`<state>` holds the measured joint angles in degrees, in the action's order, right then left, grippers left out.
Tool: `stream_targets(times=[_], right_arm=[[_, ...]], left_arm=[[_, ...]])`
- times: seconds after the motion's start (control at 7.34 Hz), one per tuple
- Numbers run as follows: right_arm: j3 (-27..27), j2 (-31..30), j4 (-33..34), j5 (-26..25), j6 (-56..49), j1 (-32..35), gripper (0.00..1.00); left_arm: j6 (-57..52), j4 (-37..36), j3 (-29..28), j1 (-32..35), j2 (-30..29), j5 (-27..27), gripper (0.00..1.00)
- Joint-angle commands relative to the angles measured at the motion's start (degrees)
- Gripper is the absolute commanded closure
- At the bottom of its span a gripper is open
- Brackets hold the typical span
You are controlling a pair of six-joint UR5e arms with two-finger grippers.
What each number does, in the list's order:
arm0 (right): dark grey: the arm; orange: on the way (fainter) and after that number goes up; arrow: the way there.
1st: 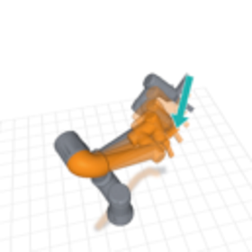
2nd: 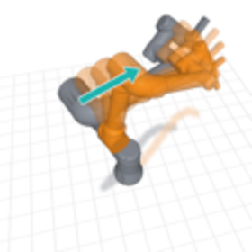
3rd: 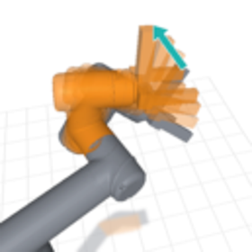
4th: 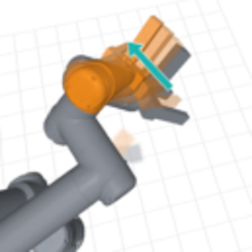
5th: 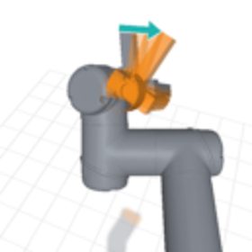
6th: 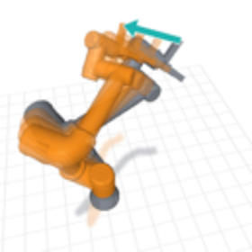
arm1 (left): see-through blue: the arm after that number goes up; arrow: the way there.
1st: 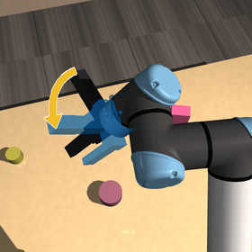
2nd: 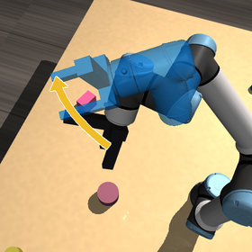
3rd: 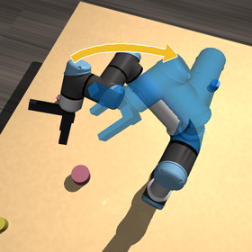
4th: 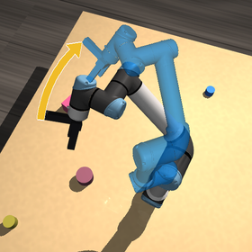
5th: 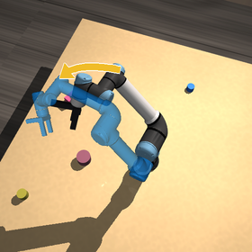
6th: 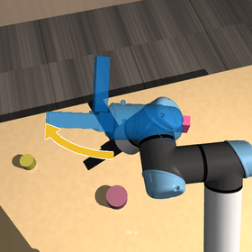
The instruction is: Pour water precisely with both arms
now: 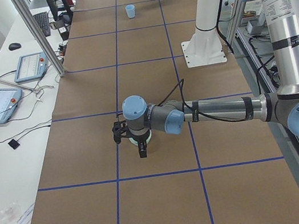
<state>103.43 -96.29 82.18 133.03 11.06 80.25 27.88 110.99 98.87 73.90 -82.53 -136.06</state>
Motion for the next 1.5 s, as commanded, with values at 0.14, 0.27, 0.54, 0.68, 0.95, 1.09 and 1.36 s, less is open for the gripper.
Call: stream_targets(times=[0.14,0.27,0.54,0.68,0.95,1.09,1.36], right_arm=[[0.11,-0.13,-0.8,0.03,0.53,-0.27,0.0],[0.11,-0.13,-0.89,0.12,0.71,-0.27,0.0],[0.11,-0.13,-0.89,0.12,0.8,-0.36,0.0],[0.11,-0.04,-0.89,0.21,1.06,-0.62,0.0],[0.2,-0.04,-0.89,1.78,1.5,-0.71,0.0],[0.11,-0.04,-0.89,1.71,1.42,-0.71,0.0],[0.11,-0.04,-0.89,1.7,1.59,-0.71,0.0]], left_arm=[[6.13,2.65,-3.5,-5.95,-3.52,0.18,0.0],[6.13,2.65,-3.59,-7.88,-4.21,0.62,0.0],[6.22,5.35,-5.77,-10.26,-5.18,4.4,0.0],[6.92,9.38,-9.01,-10.27,-5.36,4.4,0.0],[13.32,14.93,-11.93,-12.27,-6.42,4.31,0.0],[13.34,14.95,-13.07,-12.38,-7.11,4.4,0.0],[13.34,15.13,-14.31,-12.47,-7.56,4.31,0.08]])
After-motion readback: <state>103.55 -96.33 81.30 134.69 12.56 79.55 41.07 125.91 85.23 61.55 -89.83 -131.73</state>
